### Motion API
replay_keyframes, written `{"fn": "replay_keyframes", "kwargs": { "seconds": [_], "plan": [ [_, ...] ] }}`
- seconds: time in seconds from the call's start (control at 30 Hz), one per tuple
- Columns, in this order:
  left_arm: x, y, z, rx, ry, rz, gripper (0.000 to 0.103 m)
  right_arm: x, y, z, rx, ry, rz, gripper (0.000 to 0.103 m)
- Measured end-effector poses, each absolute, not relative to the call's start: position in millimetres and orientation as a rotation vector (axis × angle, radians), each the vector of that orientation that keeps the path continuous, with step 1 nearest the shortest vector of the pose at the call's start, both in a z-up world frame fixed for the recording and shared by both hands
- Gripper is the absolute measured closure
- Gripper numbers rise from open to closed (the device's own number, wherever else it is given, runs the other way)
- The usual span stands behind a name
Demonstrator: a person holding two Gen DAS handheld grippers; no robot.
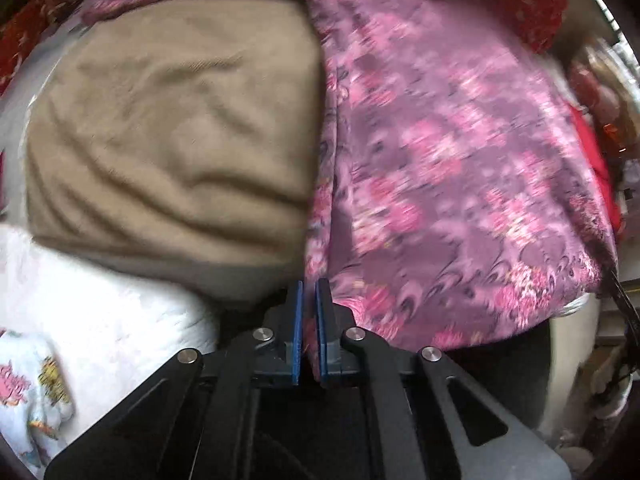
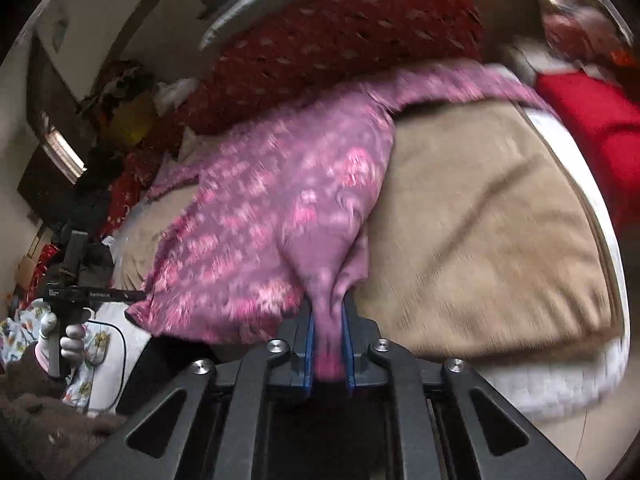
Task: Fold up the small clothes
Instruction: 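Grasp the shirt hem with the left gripper while the right gripper grasps the hem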
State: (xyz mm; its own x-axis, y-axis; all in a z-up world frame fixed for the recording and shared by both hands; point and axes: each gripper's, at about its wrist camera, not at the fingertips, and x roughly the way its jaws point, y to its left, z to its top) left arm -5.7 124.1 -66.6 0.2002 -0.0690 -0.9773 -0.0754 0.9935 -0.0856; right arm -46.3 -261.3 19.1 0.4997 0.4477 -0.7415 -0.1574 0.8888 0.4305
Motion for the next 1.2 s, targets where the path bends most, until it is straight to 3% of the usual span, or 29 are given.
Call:
{"fn": "replay_keyframes", "kwargs": {
  "seconds": [0.13, 0.27, 0.3, 0.37, 0.4, 0.47, 0.6, 0.67, 0.7, 0.77, 0.9, 1.03, 1.2],
  "plan": [
    [-11.6, 143.8, -106.1, -0.183, 1.456, 0.044, 0.099, -49.4, -267.6, -22.4, 0.314, 1.137, 0.286, 0.093],
    [-8.0, 154.4, -88.0, -0.251, 1.383, 0.023, 0.097, -38.0, -280.7, -22.9, 0.379, 1.140, 0.228, 0.086],
    [-5.0, 154.0, -81.2, -0.248, 1.357, 0.015, 0.089, -33.1, -281.8, -19.0, 0.387, 1.124, 0.220, 0.081],
    [6.6, 150.3, -66.3, -0.243, 1.292, 0.000, 0.059, -16.9, -285.0, -7.9, 0.389, 1.067, 0.203, 0.071],
    [10.3, 147.9, -62.8, -0.238, 1.267, 0.004, 0.038, -10.5, -284.9, -3.9, 0.389, 1.048, 0.194, 0.057],
    [34.4, 141.4, -60.5, -0.228, 1.218, 0.006, 0.034, 11.4, -282.5, -1.4, 0.404, 1.018, 0.177, 0.049],
    [81.4, 138.7, -83.8, -0.230, 1.280, 0.054, 0.034, 49.7, -278.7, -22.3, 0.433, 1.064, 0.140, 0.049],
    [91.1, 137.6, -94.3, -0.254, 1.332, 0.044, 0.072, 65.5, -276.7, -42.1, 0.443, 1.117, 0.108, 0.050],
    [92.8, 136.8, -96.7, -0.266, 1.360, 0.030, 0.096, 68.8, -274.7, -49.0, 0.464, 1.136, 0.118, 0.065],
    [88.3, 141.5, -85.9, -0.295, 1.329, 0.033, 0.099, 70.7, -272.8, -43.6, 0.526, 1.107, 0.206, 0.099],
    [75.5, 154.9, -74.1, -0.278, 1.295, 0.073, 0.099, 58.9, -282.1, -12.4, 0.571, 0.925, 0.263, 0.099],
    [56.3, 162.4, -76.0, -0.225, 1.344, 0.078, 0.099, 71.0, -271.2, -60.6, 0.426, 1.175, 0.211, 0.098],
    [28.8, 159.4, -22.7, -0.217, 1.249, -0.018, 0.099, 93.9, -289.9, -18.6, 0.515, 1.022, 0.212, 0.084]
  ]
}}
